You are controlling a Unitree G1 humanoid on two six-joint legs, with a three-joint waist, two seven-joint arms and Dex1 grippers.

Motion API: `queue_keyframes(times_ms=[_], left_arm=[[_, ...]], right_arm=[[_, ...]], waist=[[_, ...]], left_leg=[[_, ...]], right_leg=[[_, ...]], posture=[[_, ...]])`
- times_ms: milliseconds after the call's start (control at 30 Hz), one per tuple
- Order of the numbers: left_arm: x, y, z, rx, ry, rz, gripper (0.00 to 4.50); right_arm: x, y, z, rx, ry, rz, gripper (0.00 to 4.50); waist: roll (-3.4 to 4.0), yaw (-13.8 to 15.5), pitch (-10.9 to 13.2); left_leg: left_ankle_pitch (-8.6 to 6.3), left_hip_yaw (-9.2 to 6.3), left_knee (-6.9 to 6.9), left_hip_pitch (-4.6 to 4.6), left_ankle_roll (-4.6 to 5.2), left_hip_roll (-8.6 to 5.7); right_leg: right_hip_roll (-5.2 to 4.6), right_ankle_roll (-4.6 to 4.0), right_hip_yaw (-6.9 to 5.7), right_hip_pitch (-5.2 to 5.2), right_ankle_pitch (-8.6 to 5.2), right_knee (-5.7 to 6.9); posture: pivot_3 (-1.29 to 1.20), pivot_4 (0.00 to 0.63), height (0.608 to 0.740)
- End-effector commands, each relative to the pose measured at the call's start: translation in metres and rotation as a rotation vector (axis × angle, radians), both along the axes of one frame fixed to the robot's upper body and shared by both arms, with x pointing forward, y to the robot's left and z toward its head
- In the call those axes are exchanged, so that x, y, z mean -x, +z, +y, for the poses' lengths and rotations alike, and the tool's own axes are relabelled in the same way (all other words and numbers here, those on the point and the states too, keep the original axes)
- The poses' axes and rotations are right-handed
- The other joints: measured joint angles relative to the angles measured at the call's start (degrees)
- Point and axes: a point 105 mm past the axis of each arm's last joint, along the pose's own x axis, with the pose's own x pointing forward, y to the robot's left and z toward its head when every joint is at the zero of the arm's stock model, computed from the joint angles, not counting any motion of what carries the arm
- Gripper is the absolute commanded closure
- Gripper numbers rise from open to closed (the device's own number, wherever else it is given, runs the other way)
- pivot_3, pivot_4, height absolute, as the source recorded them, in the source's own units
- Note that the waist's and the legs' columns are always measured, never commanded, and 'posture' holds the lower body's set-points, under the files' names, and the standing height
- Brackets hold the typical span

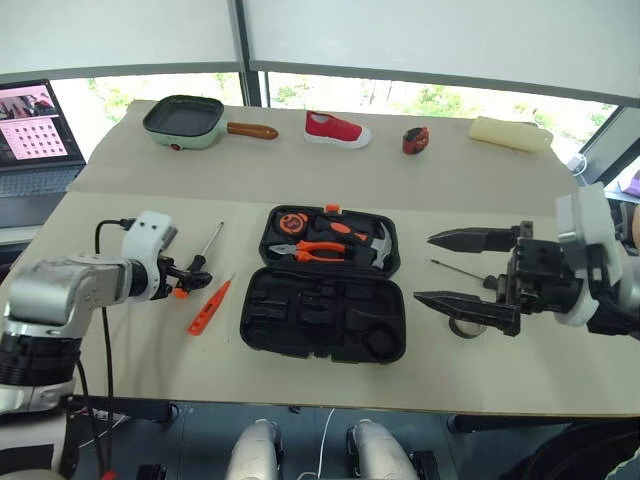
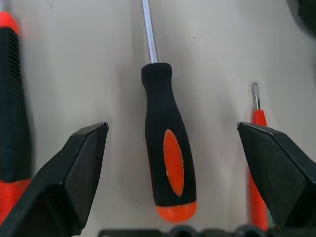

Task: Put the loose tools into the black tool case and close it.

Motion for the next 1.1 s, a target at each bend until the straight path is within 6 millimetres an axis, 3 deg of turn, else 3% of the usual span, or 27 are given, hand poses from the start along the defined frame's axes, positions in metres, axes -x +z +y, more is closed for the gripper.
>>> queue_keyframes(times_ms=[33,167,200,267,333,400,500,600,700,767,933,1100], left_arm=[[-0.012,0.002,0.005,-0.026,0.024,-0.037,0.26],[-0.015,-0.006,0.018,-0.064,0.073,-0.034,1.17],[-0.015,-0.008,0.020,-0.060,0.080,-0.032,1.72],[-0.017,-0.006,0.019,-0.043,0.062,-0.064,2.37],[-0.025,0.017,0.010,-0.055,-0.009,-0.216,3.25],[-0.030,0.039,0.002,-0.044,-0.055,-0.336,3.68],[-0.035,0.088,-0.012,0.002,-0.128,-0.518,3.66],[-0.020,0.126,-0.062,0.065,-0.467,-0.651,3.66],[-0.004,0.118,-0.100,-0.033,-0.799,-0.627,3.66],[-0.002,0.110,-0.111,-0.109,-0.939,-0.612,3.66],[0.006,0.072,-0.121,-0.256,-1.279,-0.423,3.66],[0.000,0.048,-0.129,-0.295,-1.372,-0.401,3.66]], right_arm=[[0.006,0.005,0.009,-0.017,0.034,-0.020,0.07],[0.004,0.001,0.006,0.004,0.014,-0.013,0.00],[0.003,0.000,0.005,0.011,0.003,-0.011,0.00],[0.003,-0.001,0.002,0.014,-0.013,-0.011,0.00],[0.004,0.000,0.001,0.007,-0.020,-0.016,0.00],[0.005,0.001,0.000,-0.001,-0.027,-0.022,0.00],[0.008,0.000,-0.002,-0.009,-0.041,-0.008,0.00],[0.011,-0.006,-0.006,-0.006,-0.064,0.017,0.00],[0.010,-0.011,-0.011,-0.013,-0.091,0.033,0.00],[0.003,-0.012,-0.014,-0.048,-0.126,0.046,0.00],[-0.009,-0.027,-0.024,0.009,-0.197,0.058,0.00],[-0.011,-0.035,-0.027,0.025,-0.226,0.060,0.00]], waist=[[0.00,0.03,0.00],[0.01,0.14,-0.01],[0.01,0.14,-0.02],[0.03,0.13,-0.04],[0.04,0.11,-0.04],[0.02,0.13,-0.03],[-0.01,0.39,-0.01],[-0.06,1.00,0.00],[0.01,1.41,-0.04],[0.14,1.41,-0.11],[0.14,1.01,-0.11],[0.14,1.09,-0.10]], left_leg=[[0.00,-0.02,0.03,-0.02,0.00,0.00],[0.00,-0.09,0.13,-0.01,0.00,-0.01],[0.00,-0.10,0.15,0.00,0.01,0.00],[0.00,-0.12,0.18,0.01,0.01,0.00],[0.01,-0.14,0.22,0.01,0.01,0.00],[0.02,-0.16,0.26,-0.03,0.01,0.02],[0.01,-0.33,0.49,-0.35,0.02,0.03],[-0.02,-0.62,0.80,-0.71,0.07,0.01],[-0.04,-0.63,0.83,-0.74,0.11,-0.09],[-0.04,-0.63,0.85,-0.72,0.12,-0.11],[0.05,-0.68,0.85,-0.66,0.12,-0.08],[0.05,-0.71,0.87,-0.75,0.14,-0.08]], right_leg=[[0.00,0.00,-0.04,0.00,0.00,0.00],[-0.03,-0.01,-0.11,0.07,0.00,0.03],[-0.03,0.00,-0.13,0.10,0.00,0.04],[-0.03,-0.01,-0.15,0.12,0.00,0.06],[-0.03,-0.02,-0.17,0.13,0.01,0.12],[-0.03,-0.03,-0.19,0.11,0.02,0.13],[-0.02,-0.03,-0.34,-0.01,0.03,0.14],[-0.02,0.04,-0.58,-0.05,0.06,0.12],[-0.09,0.12,-0.60,0.03,0.10,0.04],[-0.10,0.13,-0.59,0.06,0.11,0.03],[0.03,0.08,-0.55,0.06,0.13,0.07],[0.03,0.10,-0.54,0.01,0.12,0.07]], posture=[[0.00,0.150,0.740],[0.00,0.150,0.740],[0.00,0.150,0.740],[0.00,0.150,0.740],[0.00,0.150,0.740],[0.00,0.150,0.740],[0.00,0.150,0.740],[0.00,0.150,0.740],[0.00,0.150,0.740],[0.00,0.150,0.740],[0.00,0.150,0.740],[0.00,0.150,0.740]])
